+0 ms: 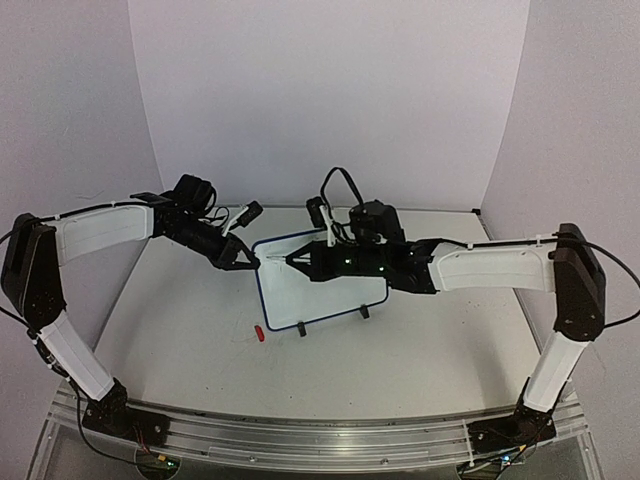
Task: Write a sentence on the whiteboard
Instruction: Hold the whiteboard at the center of the board, then write a sentence on the whiteboard.
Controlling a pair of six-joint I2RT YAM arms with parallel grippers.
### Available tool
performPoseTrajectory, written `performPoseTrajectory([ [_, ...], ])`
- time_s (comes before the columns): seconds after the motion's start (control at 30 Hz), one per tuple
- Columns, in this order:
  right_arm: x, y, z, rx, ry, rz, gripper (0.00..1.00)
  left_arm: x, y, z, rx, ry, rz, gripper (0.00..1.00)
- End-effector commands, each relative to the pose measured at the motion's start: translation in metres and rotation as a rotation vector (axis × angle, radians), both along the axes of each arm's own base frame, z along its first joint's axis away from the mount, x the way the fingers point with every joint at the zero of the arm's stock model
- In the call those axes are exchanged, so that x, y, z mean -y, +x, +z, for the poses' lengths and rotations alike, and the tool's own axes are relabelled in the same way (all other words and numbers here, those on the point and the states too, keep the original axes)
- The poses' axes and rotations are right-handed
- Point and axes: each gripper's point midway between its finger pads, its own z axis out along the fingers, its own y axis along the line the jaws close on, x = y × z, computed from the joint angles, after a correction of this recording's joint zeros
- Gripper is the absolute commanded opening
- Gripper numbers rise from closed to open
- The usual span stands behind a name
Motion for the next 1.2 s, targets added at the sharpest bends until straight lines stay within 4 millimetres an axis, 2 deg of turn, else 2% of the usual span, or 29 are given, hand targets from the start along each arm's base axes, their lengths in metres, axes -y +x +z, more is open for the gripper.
performPoseTrajectory([
  [0.0, -0.015, 0.010, 0.021, 0.063, 0.058, -0.019, 0.00, -0.006, 0.011, 0.000, 0.047, 0.044, 0.020, 0.00],
  [0.47, -0.022, 0.021, 0.010, 0.062, 0.046, -0.064, 0.00, -0.006, 0.009, 0.001, 0.048, 0.044, 0.017, 0.00],
  [0.8, -0.007, 0.029, 0.009, 0.070, 0.030, -0.156, 0.00, -0.007, 0.010, 0.001, 0.048, 0.047, 0.018, 0.00],
  [1.17, 0.012, 0.030, 0.018, 0.101, 0.028, -0.220, 0.00, -0.007, 0.010, 0.000, 0.049, 0.049, 0.017, 0.00],
])
